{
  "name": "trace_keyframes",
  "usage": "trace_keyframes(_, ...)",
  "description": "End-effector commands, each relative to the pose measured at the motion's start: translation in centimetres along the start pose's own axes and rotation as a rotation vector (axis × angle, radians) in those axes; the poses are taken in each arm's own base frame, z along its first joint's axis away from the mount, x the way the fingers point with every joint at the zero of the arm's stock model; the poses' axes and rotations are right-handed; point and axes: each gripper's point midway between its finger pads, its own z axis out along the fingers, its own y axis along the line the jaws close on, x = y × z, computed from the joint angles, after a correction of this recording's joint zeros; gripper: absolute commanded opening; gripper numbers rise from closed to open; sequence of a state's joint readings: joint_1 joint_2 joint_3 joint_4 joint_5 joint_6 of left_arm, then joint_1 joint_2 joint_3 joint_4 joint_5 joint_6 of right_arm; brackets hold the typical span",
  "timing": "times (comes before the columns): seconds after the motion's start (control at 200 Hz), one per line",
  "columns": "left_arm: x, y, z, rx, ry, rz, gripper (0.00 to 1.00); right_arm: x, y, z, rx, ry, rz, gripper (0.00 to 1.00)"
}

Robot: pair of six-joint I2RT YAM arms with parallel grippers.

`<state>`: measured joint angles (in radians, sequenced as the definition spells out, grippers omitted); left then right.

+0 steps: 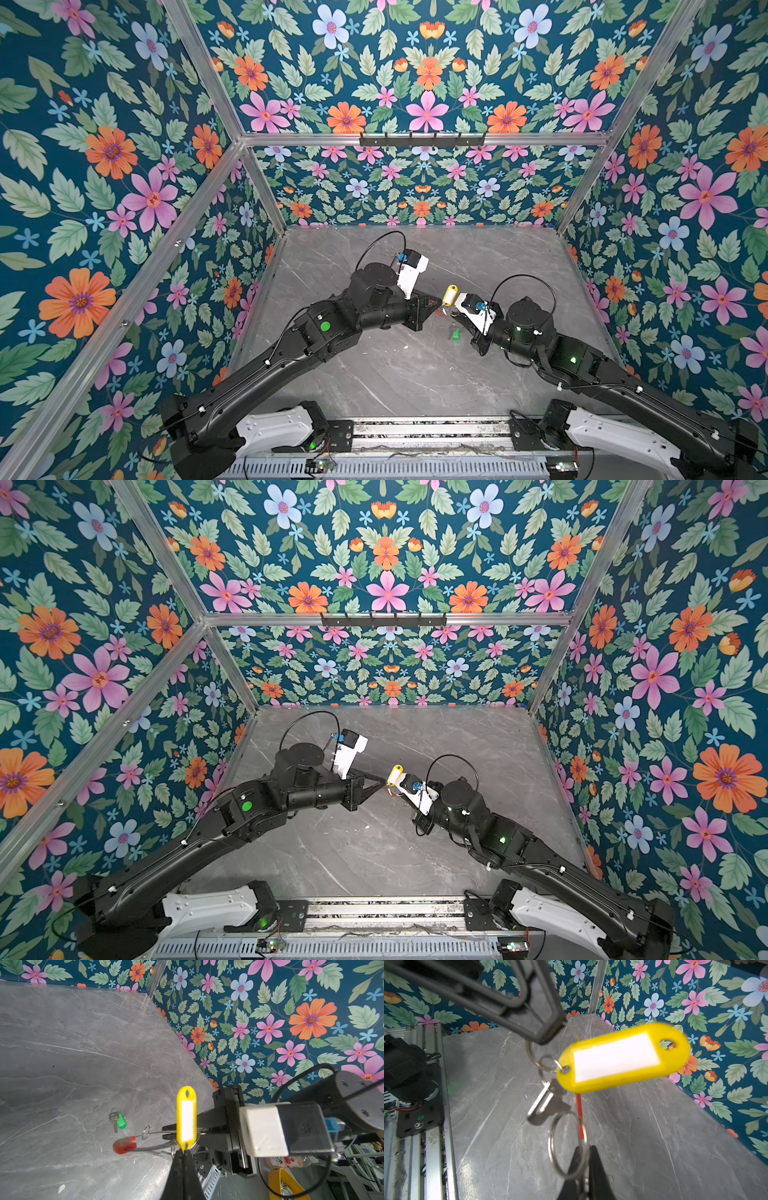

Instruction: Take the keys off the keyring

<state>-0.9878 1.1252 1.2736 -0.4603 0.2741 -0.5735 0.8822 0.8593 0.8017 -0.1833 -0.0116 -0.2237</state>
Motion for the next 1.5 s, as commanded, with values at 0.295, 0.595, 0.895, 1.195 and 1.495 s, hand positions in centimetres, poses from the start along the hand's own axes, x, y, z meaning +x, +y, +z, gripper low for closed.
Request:
trace_keyframes(0.295, 1.6, -0.1, 0.1, -0.014, 0.114, -0.037, 0.00, -3.2, -2.0, -0.7, 0.078, -0.109, 0.020, 0.00)
trace_keyframes(0.595, 0.6, 0.1, 0.1, -0.034, 0.077, -0.047, 0.00, -1.5, -2.1, 0.5, 0.083, -0.067, 0.113, 0.37)
trace_keyframes(0.895, -0.8, 0.7, 0.5, -0.109, 0.063, -0.113, 0.00, 0.3, -2.7, 0.4, 0.121, -0.038, 0.194, 0.53)
trace_keyframes(1.195, 0.8, 1.2, 1.2, -0.128, 0.190, 0.014, 0.00, -1.6, -2.9, -3.4, 0.126, -0.146, 0.250, 0.55)
trace_keyframes(1.495, 3.1, 3.1, 1.5, -0.182, 0.349, 0.247, 0.00, -2.5, -1.4, -4.8, -0.060, -0.194, 0.336, 0.51)
